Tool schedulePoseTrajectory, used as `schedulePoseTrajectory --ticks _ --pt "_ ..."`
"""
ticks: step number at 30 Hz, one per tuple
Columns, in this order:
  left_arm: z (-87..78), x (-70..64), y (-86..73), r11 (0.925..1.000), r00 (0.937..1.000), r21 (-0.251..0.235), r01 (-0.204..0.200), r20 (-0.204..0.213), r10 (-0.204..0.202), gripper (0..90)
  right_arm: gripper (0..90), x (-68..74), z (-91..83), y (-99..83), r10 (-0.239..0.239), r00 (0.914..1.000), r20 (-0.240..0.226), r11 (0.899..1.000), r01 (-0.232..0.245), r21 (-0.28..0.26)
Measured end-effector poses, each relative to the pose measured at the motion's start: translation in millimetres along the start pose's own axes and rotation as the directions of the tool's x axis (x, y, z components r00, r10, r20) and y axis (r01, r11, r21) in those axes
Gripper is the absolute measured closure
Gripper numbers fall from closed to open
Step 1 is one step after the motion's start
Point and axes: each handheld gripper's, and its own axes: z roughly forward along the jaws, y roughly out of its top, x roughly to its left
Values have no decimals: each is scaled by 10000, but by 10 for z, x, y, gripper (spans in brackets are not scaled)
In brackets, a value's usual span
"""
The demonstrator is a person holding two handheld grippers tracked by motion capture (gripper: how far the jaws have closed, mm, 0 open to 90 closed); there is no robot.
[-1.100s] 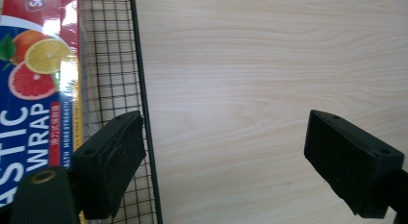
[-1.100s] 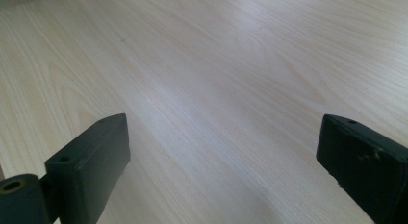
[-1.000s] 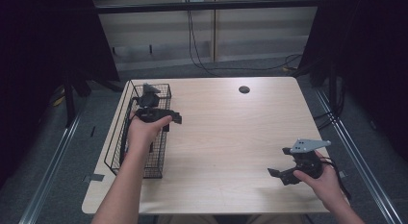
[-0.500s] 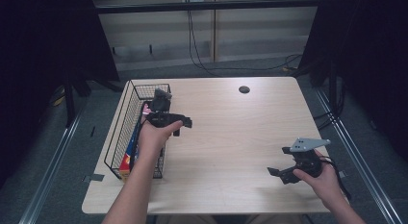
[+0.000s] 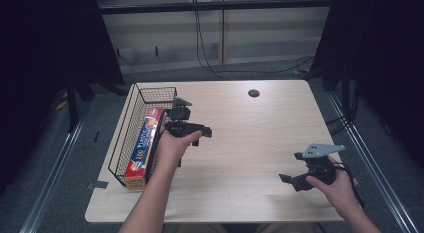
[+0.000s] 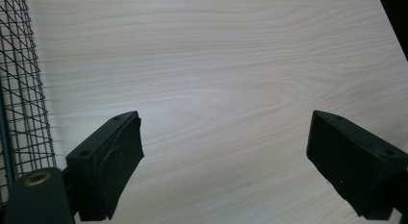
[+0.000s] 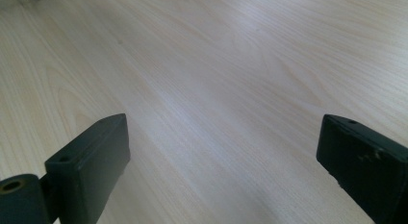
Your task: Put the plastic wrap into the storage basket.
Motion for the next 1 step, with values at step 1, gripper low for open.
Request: schedulePoseTrajectory --ticks 1 --pt "17 -13 -11 10000 10000 -78 -14 2 14 120 41 -4 -1 -5 34 10000 -7 10000 -34 0"
